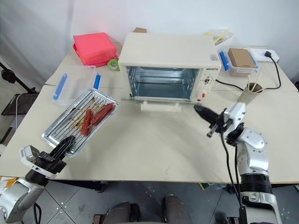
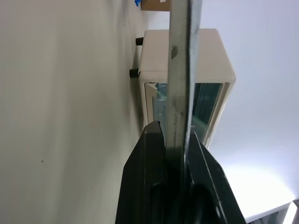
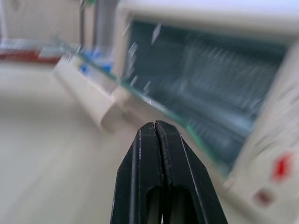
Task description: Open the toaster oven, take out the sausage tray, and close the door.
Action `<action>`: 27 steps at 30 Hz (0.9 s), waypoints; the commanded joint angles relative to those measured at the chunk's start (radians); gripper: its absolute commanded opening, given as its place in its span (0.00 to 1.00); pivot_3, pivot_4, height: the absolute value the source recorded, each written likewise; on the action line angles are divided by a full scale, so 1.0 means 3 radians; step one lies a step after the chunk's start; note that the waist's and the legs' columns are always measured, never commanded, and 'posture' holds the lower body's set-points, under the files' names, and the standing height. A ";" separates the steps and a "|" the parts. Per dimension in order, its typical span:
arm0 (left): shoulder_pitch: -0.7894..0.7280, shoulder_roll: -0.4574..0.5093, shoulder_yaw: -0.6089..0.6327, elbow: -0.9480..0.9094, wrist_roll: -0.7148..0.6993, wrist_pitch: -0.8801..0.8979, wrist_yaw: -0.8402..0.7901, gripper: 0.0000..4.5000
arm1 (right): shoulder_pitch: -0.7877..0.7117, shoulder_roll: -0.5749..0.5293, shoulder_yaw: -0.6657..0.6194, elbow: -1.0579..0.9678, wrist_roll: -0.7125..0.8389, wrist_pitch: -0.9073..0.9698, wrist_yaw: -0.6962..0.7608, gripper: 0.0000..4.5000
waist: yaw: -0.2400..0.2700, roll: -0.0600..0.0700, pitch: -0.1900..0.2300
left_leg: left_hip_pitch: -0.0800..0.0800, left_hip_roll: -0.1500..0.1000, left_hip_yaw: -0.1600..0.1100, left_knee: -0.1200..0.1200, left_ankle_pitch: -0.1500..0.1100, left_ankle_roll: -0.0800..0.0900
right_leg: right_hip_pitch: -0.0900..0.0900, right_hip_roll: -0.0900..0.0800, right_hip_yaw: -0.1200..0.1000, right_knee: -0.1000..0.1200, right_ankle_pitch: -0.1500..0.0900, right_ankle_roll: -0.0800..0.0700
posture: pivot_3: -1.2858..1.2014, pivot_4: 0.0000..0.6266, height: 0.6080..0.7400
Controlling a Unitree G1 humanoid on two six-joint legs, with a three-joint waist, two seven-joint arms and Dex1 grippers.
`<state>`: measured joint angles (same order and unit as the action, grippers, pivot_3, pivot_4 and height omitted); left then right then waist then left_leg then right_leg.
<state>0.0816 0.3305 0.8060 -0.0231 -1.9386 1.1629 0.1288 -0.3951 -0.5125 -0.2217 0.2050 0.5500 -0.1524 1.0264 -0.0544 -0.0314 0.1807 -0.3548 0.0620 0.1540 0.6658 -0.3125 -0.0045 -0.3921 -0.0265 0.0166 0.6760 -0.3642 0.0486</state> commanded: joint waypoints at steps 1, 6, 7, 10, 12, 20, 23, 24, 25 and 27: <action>-0.0021 0.0061 0.0018 -0.0035 -0.0112 0.0055 -0.0055 0.00 | -0.0036 -0.0042 -0.0179 -0.0388 0.0325 0.0328 -0.0131 0.01 | 0.0001 0.0000 0.0000 | 0.0000 0.0000 -0.0001 -0.0001 0.0000 0.0000 | 0.0000 0.0000 -0.0001 -0.0001 0.0000 0.0000 | 0.52 0.24 1.00; -0.0157 0.0161 -0.0161 0.0042 -0.0112 0.0171 -0.0076 0.00 | 0.0225 -0.0303 -0.0192 -0.0733 0.0533 0.0771 0.0141 0.04 | 0.0031 0.0001 0.0000 | -0.0005 0.0000 -0.0010 -0.0003 0.0000 0.0000 | 0.0003 -0.0002 -0.0011 -0.0010 0.0000 0.0000 | 0.52 0.24 1.00; -0.0205 0.0222 -0.0273 0.0089 -0.0112 0.0232 -0.0083 0.00 | 0.0368 -0.0398 -0.0199 -0.0797 0.0491 0.0739 0.0282 0.09 | 0.0048 0.0001 0.0000 | -0.0007 0.0000 -0.0015 -0.0003 0.0000 0.0000 | 0.0004 -0.0003 -0.0017 -0.0013 0.0000 0.0000 | 0.52 0.24 1.00; -0.0354 0.0414 -0.0567 0.0294 -0.0112 0.0398 -0.0128 0.00 | 0.0775 -0.0675 -0.0187 -0.0913 0.0322 0.0567 0.0707 0.26 | 0.0119 0.0002 0.0001 | -0.0013 -0.0003 -0.0027 -0.0004 -0.0001 0.0001 | 0.0007 -0.0006 -0.0027 -0.0026 0.0000 0.0000 | 0.52 0.24 1.00; -0.0450 0.0529 -0.0733 0.0423 -0.0112 0.0470 -0.0160 0.00 | 0.0873 -0.0721 -0.0248 -0.0931 0.0325 0.0515 0.0740 0.41 | 0.0099 0.0002 0.0001 | -0.0013 -0.0003 -0.0026 -0.0006 -0.0003 0.0004 | 0.0011 -0.0007 -0.0028 -0.0034 0.0001 0.0000 | 0.52 0.24 1.00; -0.1160 0.0863 -0.1775 0.0954 -0.0050 0.0784 -0.0191 0.00 | 0.1517 -0.0825 -0.0532 -0.1355 0.0356 0.0555 0.0819 0.97 | 0.0104 0.0011 0.0006 | -0.0006 -0.0002 -0.0031 -0.0009 -0.0002 0.0003 | 0.0021 -0.0007 -0.0034 -0.0037 0.0002 -0.0001 | 0.52 0.24 1.00; -0.1544 0.0814 -0.2087 0.1193 0.0120 0.0877 -0.0254 0.00 | 0.1821 -0.0802 -0.0615 -0.1592 0.0354 0.0540 0.0816 0.99 | 0.0179 0.0016 0.0007 | -0.0008 -0.0005 -0.0037 -0.0009 -0.0002 0.0003 | 0.0026 -0.0010 -0.0038 -0.0043 0.0002 -0.0001 | 0.52 0.24 1.00; -0.1641 0.0799 -0.2155 0.1265 0.0197 0.0918 -0.0317 0.00 | 0.1897 -0.0805 -0.0630 -0.1632 0.0326 0.0512 0.0821 0.99 | 0.0173 0.0016 0.0007 | -0.0007 -0.0005 -0.0039 -0.0006 -0.0002 0.0003 | 0.0028 -0.0008 -0.0039 -0.0046 0.0003 0.0000 | 0.52 0.24 1.00; -0.1707 0.0793 -0.2203 0.1317 0.0258 0.0950 -0.0374 0.00 | 0.1953 -0.0810 -0.0638 -0.1658 0.0304 0.0491 0.0830 0.99 | 0.0171 0.0016 0.0007 | -0.0007 -0.0006 -0.0037 -0.0007 -0.0002 0.0004 | 0.0029 -0.0009 -0.0037 -0.0046 0.0004 0.0002 | 0.52 0.24 1.00; -0.1992 0.0672 -0.2381 0.1538 0.0612 0.1044 -0.0553 0.00 | 0.2167 -0.0766 -0.0732 -0.1749 0.0289 0.0477 0.0778 0.99 | 0.0169 0.0016 0.0007 | -0.0002 -0.0007 -0.0034 -0.0007 -0.0003 0.0006 | 0.0034 -0.0010 -0.0037 -0.0048 0.0005 0.0003 | 0.52 0.24 1.00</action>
<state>-0.4774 0.5502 0.1262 0.4083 -1.8121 1.4487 0.0230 0.2353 -0.7423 -0.3965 -0.2767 0.6333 0.0077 1.2670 -0.0038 -0.0265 0.1829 -0.3553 0.0595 0.1436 0.6636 -0.3134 -0.0028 -0.3816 -0.0294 0.0053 0.6615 -0.3628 0.0496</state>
